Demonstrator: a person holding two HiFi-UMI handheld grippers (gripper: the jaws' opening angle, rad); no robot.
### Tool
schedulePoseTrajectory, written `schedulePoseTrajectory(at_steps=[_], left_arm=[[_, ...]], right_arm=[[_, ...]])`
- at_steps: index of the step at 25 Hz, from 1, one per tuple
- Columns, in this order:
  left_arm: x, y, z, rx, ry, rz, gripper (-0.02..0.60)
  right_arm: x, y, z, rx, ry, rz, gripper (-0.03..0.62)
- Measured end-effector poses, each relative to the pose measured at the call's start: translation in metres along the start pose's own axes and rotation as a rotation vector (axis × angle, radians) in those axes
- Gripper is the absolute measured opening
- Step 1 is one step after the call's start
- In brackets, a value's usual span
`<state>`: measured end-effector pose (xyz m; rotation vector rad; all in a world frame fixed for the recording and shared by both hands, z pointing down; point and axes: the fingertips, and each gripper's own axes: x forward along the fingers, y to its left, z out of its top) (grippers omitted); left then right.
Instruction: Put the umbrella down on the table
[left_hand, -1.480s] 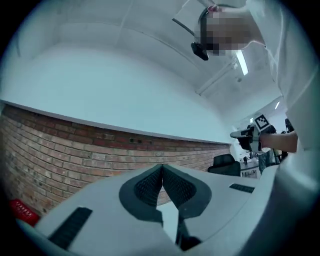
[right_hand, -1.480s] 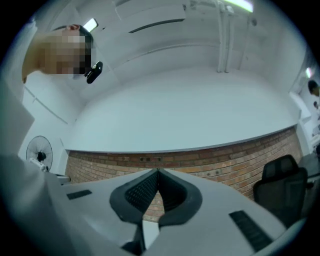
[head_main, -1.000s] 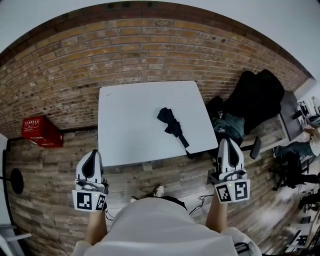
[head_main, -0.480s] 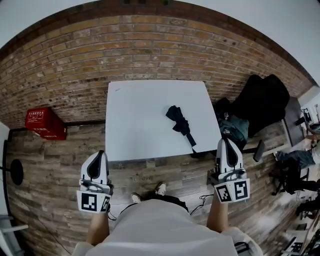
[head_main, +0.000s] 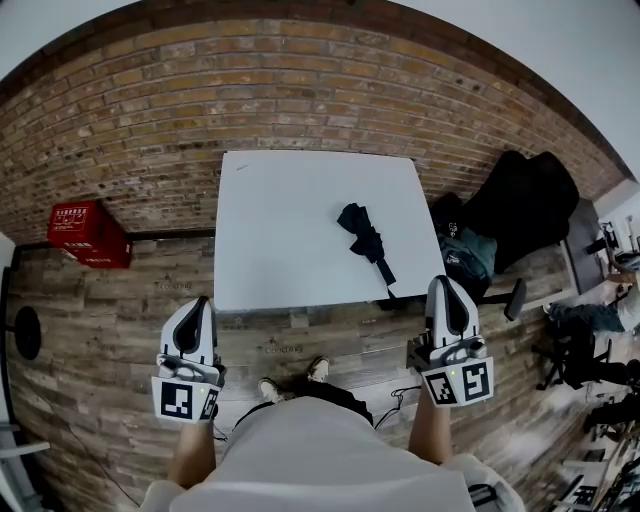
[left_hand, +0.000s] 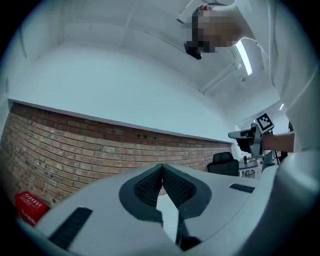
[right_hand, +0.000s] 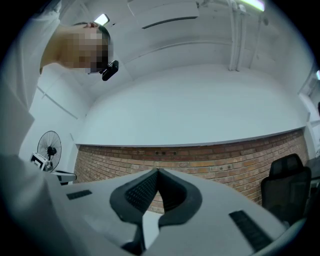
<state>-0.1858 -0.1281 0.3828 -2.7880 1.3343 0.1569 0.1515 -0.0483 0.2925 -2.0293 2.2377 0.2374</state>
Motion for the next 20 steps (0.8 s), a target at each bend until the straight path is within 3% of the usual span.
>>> schedulePoseTrajectory(at_steps=[8,20], left_arm=[[0.013,-0.017,-0.003,-0.005,-0.004,-0.067,0.023],[0.020,-0.014,-0.008,-0.013,0.007,-0.085,0.023]], right_arm=[[-0.016,-0.007,-0.010,-0.018,0.042,-0.055,0.018],[-0.017,-0.009,-0.014,-0.031,0.052,-0.084,0.019]])
